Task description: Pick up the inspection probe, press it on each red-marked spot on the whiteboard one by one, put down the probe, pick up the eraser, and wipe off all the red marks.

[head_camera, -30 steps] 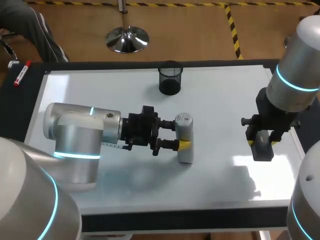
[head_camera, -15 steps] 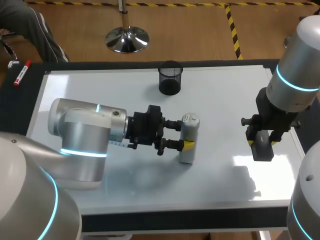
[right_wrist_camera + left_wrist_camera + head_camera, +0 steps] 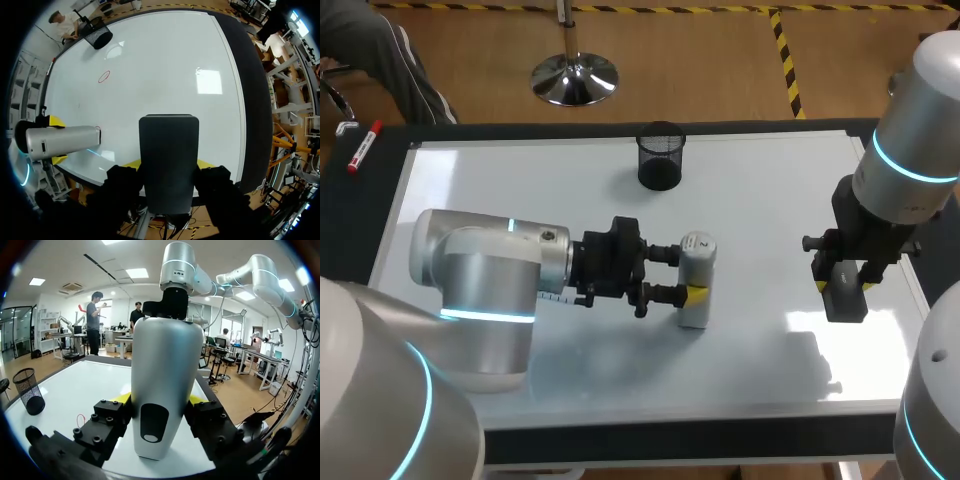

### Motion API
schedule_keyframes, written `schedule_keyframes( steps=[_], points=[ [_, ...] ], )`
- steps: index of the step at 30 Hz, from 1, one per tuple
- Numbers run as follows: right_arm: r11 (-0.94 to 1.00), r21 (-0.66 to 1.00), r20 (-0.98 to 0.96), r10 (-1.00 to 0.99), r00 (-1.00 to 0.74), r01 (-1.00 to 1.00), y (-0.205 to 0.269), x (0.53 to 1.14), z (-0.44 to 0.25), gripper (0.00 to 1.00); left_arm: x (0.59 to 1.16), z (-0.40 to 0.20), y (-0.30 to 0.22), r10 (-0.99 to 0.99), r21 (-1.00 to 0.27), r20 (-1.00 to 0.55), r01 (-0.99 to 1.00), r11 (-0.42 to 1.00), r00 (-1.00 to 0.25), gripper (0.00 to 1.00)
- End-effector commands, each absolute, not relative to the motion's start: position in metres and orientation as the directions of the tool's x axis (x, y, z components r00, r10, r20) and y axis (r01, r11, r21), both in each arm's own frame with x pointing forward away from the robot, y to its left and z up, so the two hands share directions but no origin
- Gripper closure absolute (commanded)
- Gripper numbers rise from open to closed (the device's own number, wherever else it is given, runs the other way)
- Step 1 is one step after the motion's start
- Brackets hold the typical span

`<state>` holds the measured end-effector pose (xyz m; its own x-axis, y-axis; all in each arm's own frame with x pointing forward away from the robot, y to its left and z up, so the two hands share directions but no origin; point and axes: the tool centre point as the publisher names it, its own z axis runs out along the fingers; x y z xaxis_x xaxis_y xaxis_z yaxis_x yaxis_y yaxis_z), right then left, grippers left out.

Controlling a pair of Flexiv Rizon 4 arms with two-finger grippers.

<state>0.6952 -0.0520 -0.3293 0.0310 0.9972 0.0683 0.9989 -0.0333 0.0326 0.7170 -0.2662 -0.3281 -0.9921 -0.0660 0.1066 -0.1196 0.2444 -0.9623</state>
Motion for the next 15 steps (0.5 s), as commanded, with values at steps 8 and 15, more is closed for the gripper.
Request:
schedule_keyframes(
  steps=[8,15],
  points=[
    [-0.032,0.033,0.071,0.997,0.029,0.999,-0.0532,0.6949,-0.3291,1.00,0.7094,-0.3521,-0.2675,-0.089,-0.963,0.104,-0.123,0.239,-0.991,1.00],
    [-0.032,0.033,0.071,0.997,0.029,0.999,-0.0532,0.6949,-0.3291,1.00,0.7113,-0.3561,-0.2678,-0.083,-0.961,0.110,-0.128,0.246,-0.990,1.00]
  ],
)
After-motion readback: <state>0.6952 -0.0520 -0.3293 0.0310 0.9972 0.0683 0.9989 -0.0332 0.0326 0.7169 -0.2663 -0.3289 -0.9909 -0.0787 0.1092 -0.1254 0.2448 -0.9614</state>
